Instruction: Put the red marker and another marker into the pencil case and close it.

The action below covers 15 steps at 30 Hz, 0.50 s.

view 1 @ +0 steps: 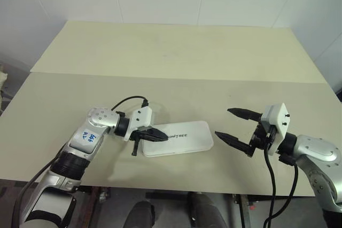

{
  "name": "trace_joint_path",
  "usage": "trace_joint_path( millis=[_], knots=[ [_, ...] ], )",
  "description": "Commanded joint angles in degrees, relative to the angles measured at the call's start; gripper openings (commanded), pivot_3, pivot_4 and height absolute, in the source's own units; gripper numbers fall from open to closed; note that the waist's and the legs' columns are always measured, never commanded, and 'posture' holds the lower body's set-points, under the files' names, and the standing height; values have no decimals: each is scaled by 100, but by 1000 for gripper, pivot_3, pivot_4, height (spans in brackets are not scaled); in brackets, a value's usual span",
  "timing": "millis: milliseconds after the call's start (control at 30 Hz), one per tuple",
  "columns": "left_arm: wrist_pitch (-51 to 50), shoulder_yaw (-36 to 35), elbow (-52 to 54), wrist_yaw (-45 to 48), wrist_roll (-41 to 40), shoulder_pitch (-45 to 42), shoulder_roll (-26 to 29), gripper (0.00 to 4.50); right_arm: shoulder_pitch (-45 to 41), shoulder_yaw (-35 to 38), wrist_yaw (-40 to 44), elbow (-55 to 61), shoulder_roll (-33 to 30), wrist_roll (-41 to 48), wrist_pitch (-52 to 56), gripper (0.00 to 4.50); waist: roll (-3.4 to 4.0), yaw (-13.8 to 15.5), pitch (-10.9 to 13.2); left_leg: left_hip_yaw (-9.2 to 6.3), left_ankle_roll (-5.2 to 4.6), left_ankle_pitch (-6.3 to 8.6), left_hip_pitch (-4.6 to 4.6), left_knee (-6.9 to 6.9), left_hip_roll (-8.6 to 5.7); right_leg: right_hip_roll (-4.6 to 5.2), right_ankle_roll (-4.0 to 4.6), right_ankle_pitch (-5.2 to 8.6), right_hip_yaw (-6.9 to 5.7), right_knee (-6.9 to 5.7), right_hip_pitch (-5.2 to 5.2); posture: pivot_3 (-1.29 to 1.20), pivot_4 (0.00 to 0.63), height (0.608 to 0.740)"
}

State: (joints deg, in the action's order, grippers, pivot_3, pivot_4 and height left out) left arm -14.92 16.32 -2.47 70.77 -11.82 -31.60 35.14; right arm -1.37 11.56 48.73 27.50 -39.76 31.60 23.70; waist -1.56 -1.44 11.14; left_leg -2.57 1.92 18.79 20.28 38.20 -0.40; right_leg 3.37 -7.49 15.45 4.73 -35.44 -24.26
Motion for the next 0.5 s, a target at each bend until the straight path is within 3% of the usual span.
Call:
trace_joint_path(
  millis=[33, 233, 500],
  knots=[
    [-226, 264, 38, -71, 257, 49, -34, 54, 25, 41, -91, 260, 61, 64, -87, 4500, 0, 2, 0, 0, 0, 0, 0, 0, 0, 0, 0, 0, 0, 0, 0, 0, 150, 740],
    [-696, -825, 168, -423, -632, 182, -175, 54, -137, -77, 8, 52, 45, 44, -112, 4500, -3, -3, 2, -4, -3, -2, 1, 4, 0, 0, -3, -1, -1, 1, 3, 0, 150, 740],
    [-205, -2191, 128, -793, -1181, 489, -102, 54, -398, 9, 337, -441, -129, 51, -225, 4500, -3, -12, 2, -9, -2, -1, 4, -6, 7, 0, 0, -1, 3, -1, -16, 0, 150, 740]
  ],
)
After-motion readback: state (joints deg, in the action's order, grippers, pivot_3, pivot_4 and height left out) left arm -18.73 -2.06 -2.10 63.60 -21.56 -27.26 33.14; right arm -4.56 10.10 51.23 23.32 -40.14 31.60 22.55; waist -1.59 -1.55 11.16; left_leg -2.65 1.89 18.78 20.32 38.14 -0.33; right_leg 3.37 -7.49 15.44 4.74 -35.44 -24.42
